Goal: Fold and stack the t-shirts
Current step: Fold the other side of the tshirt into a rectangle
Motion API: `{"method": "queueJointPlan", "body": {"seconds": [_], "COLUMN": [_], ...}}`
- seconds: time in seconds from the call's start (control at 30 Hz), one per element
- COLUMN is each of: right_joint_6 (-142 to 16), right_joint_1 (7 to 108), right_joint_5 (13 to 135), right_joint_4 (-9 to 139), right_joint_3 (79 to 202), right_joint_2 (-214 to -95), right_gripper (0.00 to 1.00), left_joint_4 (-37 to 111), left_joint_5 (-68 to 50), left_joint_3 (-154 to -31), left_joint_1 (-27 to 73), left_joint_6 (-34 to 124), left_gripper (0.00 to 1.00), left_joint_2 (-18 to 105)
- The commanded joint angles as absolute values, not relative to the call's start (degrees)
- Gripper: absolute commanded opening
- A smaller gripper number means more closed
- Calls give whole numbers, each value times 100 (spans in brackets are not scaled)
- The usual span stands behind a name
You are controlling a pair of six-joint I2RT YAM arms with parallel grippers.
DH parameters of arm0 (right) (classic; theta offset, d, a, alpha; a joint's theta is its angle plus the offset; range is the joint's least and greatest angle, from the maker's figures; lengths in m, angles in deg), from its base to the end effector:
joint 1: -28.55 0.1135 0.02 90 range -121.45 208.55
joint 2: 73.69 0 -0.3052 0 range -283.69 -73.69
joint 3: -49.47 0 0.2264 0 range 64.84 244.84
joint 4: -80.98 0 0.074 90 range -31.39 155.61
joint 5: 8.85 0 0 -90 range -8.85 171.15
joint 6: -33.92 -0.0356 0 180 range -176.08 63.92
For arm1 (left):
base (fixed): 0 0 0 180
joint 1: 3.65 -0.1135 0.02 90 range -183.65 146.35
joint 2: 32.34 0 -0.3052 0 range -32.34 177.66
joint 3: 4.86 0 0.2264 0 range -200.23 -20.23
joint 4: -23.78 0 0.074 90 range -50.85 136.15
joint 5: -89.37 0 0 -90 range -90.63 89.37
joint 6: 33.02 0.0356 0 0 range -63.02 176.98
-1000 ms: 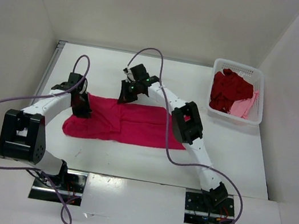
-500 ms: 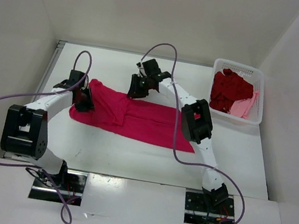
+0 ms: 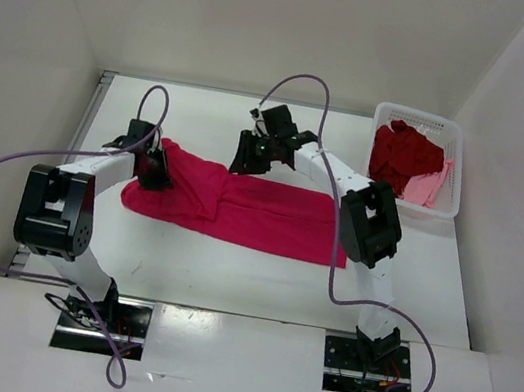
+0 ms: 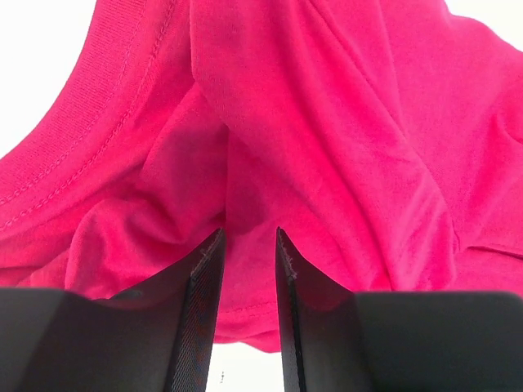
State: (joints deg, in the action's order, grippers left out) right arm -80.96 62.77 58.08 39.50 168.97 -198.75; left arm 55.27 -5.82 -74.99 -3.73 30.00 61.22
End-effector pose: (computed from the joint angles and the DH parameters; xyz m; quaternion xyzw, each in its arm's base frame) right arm 0.4001 0.2890 0.2633 -0.1472 0.9028 0.3388 0.2203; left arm 0.3096 -0.0028 0.2385 -0.2096 0.9293 -0.1120 0.2828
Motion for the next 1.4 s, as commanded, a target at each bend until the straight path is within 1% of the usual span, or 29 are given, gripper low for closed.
{"method": "queueJointPlan", "body": {"seconds": [0.0,0.07,0.13,0.37,0.6,0.7,0.87,1.17,1.37], "right_joint_6": [-8148,-8148,-8148,-8095,-8095,-8095,-8095,-8270,-8271], "right_joint_1": [6195,6134,6081,5914,5747,5695,5694,5633,5518], "right_joint_5": [5882,5882,5882,5988,6058,6058,5953,6120,6391], "right_joint_4": [4328,4329,4382,4495,4496,4671,4672,4724,4724], "right_joint_3": [16592,16521,16468,16144,16073,15888,15818,15712,15537], "right_joint_2": [-19428,-19376,-19323,-19515,-19674,-19674,-19613,-19612,-19612], "right_gripper": [40,40,40,41,41,41,41,41,41], "left_joint_4": [5313,5365,5365,5549,6165,6236,6121,6745,6973], "left_joint_5": [-573,-573,-502,-432,-108,-37,122,702,825], "left_joint_3": [-7675,-7675,-7622,-7622,-7736,-7658,-7604,-7779,-7894], "left_joint_1": [-374,-374,-374,-374,-374,-374,-374,-480,-532], "left_joint_6": [3123,3123,3123,3018,2903,2965,2965,3079,3132], "left_gripper": [36,35,27,12,5,3,3,3,3], "left_joint_2": [6319,6372,6372,5907,5309,5247,5712,6152,5925]}}
